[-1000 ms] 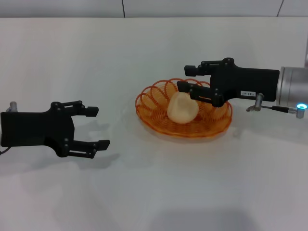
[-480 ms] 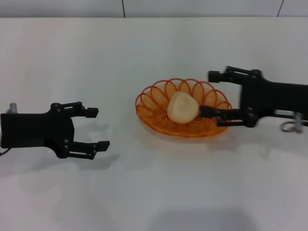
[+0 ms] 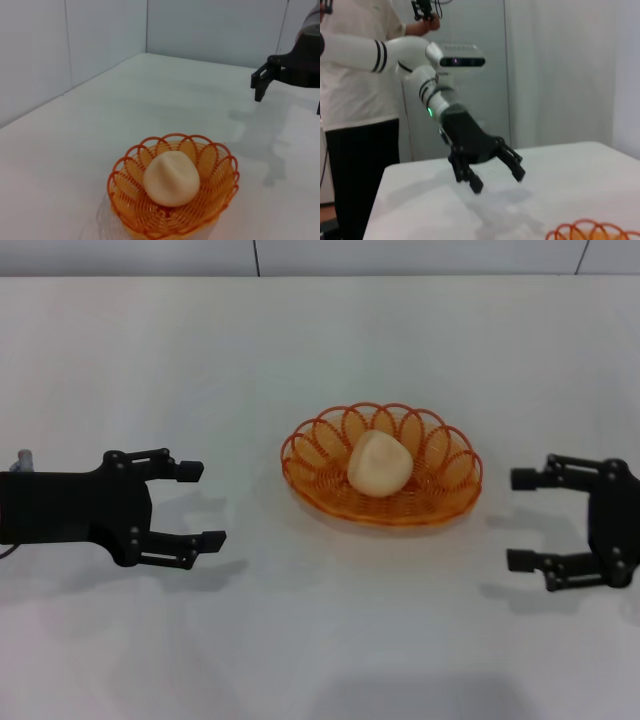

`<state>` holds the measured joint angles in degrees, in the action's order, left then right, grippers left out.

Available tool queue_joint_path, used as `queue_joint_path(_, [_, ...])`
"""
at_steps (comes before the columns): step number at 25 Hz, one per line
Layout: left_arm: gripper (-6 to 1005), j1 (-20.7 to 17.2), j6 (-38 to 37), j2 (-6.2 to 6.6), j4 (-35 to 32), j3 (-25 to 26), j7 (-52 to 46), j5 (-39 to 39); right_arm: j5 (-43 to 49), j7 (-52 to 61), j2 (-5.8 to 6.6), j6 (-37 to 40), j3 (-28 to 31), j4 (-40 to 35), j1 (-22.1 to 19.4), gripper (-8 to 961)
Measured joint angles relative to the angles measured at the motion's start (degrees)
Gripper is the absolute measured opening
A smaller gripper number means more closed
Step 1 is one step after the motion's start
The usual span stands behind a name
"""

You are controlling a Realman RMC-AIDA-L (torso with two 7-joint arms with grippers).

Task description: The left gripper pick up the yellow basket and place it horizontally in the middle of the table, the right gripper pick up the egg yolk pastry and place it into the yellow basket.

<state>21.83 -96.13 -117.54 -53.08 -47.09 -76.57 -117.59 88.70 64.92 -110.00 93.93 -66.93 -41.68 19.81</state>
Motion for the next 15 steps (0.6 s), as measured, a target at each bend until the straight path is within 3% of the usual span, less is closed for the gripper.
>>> queue_joint_path(5, [893,0.35,-0.63,0.64,0.0,0.07,-0.16,0.09,3.64,-0.38,-0.17,1.97,2.0,0.31,-0.81,860])
queue_joint_path(15, [893,3.5,-4.7,0.77,0.66,-0.25,-1.49,-3.54,4.69,0.5,-0.18,2.18,2.13,0.45,-0.34,860])
